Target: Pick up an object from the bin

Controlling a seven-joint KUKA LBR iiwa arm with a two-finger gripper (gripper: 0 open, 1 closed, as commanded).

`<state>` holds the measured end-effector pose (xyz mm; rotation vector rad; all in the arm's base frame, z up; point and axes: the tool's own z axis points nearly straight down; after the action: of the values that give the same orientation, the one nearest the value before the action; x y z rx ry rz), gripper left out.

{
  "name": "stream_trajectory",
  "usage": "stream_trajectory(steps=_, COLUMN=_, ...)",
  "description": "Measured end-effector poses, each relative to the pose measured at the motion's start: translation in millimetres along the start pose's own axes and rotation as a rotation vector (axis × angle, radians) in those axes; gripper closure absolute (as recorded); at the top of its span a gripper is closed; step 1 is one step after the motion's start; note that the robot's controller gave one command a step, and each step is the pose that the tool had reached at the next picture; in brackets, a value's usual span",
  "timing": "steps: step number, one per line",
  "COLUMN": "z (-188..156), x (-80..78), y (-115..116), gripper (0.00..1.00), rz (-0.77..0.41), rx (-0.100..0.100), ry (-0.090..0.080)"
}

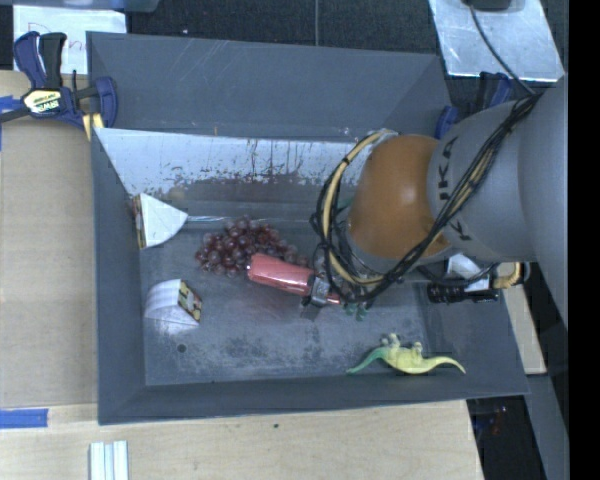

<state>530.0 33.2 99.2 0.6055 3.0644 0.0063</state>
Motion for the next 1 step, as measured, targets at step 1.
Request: stream_trajectory(steps=1, z=-30.1, x=-0.1, y=-0.4, gripper=1.00, rz=-0.002, rx=0.001, ry=0.002)
